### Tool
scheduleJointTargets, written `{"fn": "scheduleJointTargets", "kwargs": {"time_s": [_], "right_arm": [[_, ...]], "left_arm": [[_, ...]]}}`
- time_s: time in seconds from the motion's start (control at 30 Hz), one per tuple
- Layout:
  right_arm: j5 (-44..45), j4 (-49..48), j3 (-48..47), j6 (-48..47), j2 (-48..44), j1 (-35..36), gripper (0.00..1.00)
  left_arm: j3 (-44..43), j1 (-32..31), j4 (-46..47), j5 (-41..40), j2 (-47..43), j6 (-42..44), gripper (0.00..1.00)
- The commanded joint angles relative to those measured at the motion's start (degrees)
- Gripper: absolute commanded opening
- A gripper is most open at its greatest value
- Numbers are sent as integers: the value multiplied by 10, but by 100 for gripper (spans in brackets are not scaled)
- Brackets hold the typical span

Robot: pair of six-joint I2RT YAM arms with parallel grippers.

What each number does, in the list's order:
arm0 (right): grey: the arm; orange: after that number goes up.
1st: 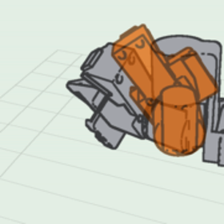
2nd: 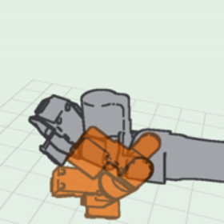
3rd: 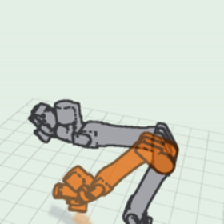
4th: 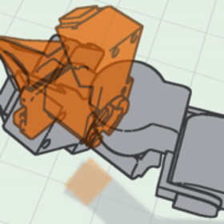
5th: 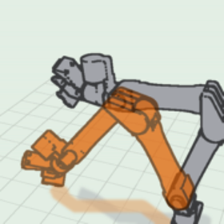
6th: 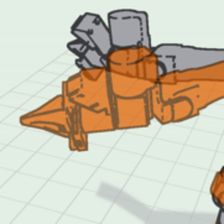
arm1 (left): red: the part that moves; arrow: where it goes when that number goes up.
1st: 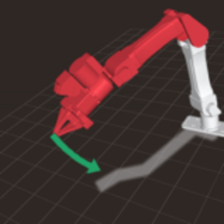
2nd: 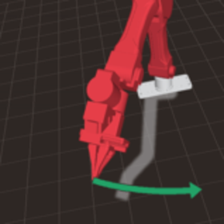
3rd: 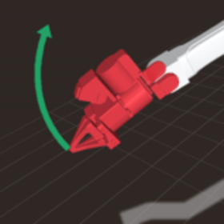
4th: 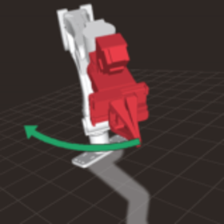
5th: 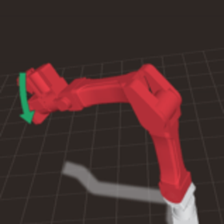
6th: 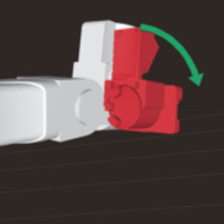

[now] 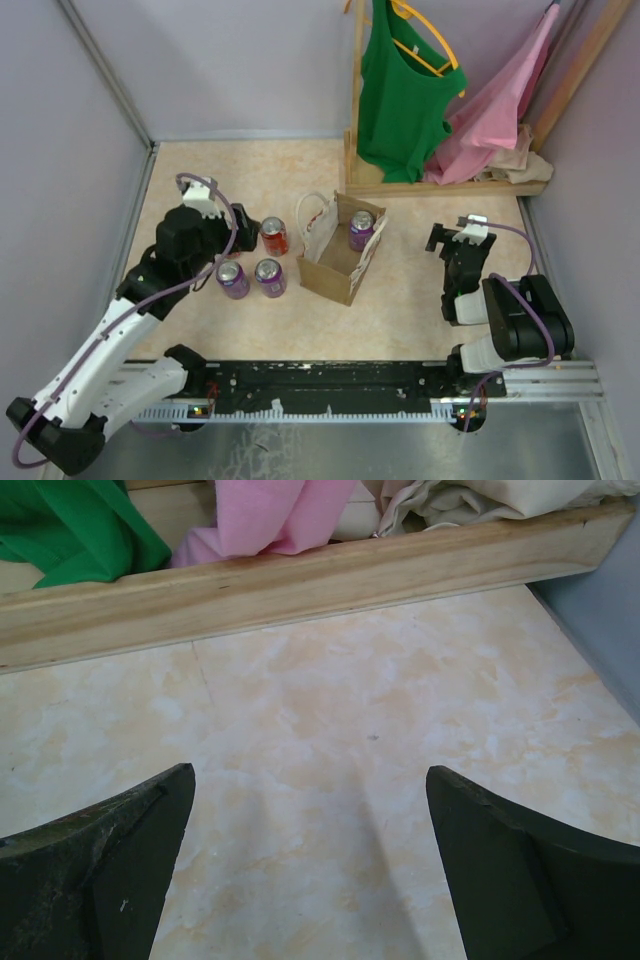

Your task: Take the beverage out of the canvas bag

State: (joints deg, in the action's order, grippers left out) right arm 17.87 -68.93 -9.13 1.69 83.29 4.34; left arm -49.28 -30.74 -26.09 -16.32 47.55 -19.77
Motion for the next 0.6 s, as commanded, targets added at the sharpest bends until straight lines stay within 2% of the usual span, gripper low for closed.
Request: {"fn": "scheduleJointTargets", "kwargs": {"time_s": [0.0, 0.07, 0.17, 0.23, 0.4, 0.57], "right_arm": [[1, -19, -10, 2, -3, -1, 99], [1, -20, -10, 2, -2, -1, 99], [1, -20, -9, 1, -3, -1, 99], [1, -19, -10, 1, -3, -1, 99], [1, -20, -10, 2, -2, -1, 99], [1, -19, -10, 1, -3, -1, 99]], "left_arm": [[-65, -13, 98, 146, 32, 84, 95], [-94, -40, 115, 175, 72, 105, 95], [-157, -124, 125, 140, 147, 159, 96], [-202, -154, 131, 140, 201, 191, 97], [-274, -158, 157, 212, 324, 223, 97], [-336, -158, 150, 236, 434, 243, 96]]}}
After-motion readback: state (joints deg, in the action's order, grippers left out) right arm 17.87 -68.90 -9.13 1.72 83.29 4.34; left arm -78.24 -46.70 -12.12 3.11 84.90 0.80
